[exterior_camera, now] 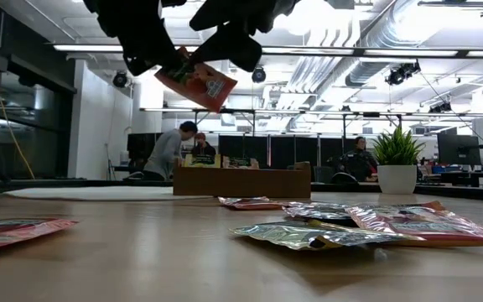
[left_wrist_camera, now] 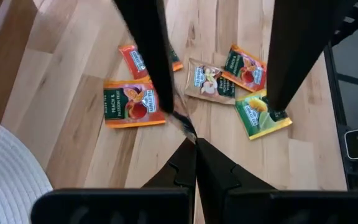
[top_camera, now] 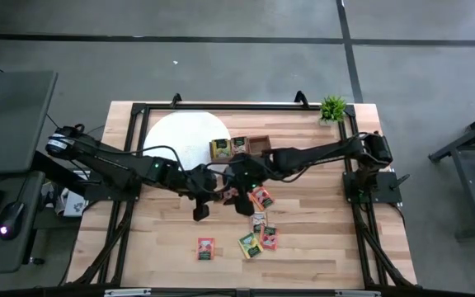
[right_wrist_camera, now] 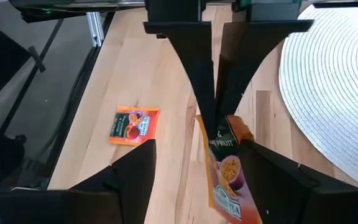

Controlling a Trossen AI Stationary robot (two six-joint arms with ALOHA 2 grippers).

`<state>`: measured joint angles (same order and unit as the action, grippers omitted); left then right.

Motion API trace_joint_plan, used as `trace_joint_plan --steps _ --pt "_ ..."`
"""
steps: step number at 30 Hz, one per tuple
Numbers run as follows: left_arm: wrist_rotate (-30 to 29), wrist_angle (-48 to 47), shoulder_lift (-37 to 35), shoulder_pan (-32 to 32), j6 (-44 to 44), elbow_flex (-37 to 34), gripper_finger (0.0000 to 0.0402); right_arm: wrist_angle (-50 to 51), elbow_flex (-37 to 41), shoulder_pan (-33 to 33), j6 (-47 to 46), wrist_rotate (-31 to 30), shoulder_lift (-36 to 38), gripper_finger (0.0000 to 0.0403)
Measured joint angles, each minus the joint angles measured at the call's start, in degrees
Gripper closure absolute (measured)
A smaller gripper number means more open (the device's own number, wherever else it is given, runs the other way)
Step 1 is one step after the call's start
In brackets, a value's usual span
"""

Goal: Pick & Place Tea
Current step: Put the orange tea bag into the right compartment of the wooden organizer

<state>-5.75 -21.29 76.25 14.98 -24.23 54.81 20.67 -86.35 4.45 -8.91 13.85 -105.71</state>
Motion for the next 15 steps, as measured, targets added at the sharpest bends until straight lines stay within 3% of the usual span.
trace_joint_plan --steps 15 --pt "1.4 -0.3 0.0 -0.4 0.5 0.0 0.0401 -0.2 -0.1 0.1 1.5 -2.1 1.5 0.0198"
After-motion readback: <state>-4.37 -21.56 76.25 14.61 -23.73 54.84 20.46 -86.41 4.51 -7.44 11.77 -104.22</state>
